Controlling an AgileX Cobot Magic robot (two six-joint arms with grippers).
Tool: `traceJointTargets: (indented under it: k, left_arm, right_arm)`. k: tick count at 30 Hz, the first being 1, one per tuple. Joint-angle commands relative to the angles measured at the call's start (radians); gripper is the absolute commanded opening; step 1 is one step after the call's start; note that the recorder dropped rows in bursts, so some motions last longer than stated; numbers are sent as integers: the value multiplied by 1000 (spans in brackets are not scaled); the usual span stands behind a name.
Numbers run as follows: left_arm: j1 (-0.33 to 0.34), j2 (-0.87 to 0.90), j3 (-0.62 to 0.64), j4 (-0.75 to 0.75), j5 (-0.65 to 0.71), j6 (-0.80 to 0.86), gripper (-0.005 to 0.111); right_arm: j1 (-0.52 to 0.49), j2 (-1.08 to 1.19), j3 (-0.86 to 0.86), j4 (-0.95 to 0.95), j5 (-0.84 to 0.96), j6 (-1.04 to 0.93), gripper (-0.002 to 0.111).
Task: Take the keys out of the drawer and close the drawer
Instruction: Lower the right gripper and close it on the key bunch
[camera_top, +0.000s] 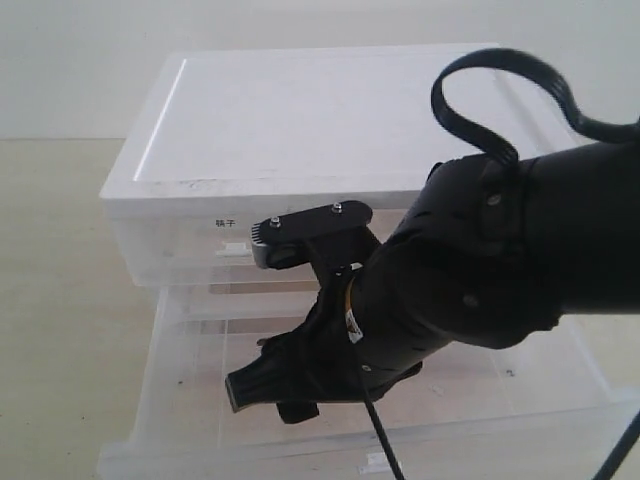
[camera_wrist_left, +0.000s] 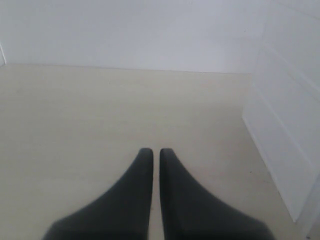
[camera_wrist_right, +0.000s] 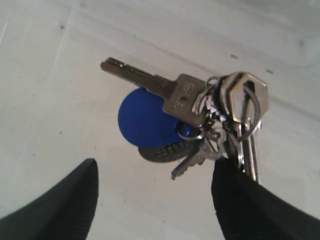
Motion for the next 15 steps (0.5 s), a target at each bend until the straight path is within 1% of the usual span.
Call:
traceJointTargets:
  k: [1, 5, 6, 10, 12, 14, 15]
  left_arm:
    - [2, -2, 3, -9, 1, 4, 5]
    - [2, -2, 3, -9, 1, 4, 5]
    - [2, -2, 3, -9, 1, 4, 5]
    - [2, -2, 3, -9, 1, 4, 5]
    - [2, -2, 3, -9, 1, 4, 5]
    - [2, -2, 3, -9, 1, 4, 5]
    - [2, -2, 3, -9, 1, 4, 5]
  right_arm:
    - [1, 31, 4, -81, -8, 89, 59]
    - [1, 31, 4, -155, -2, 147, 59]
    - [1, 31, 4, -174, 18, 153, 56]
    - [0, 31, 4, -290, 109, 251, 33]
    - [0, 31, 4, -302, 127, 234, 20]
    - [0, 31, 4, -292, 129, 187, 3]
    - [0, 31, 4, -282, 132, 177, 0]
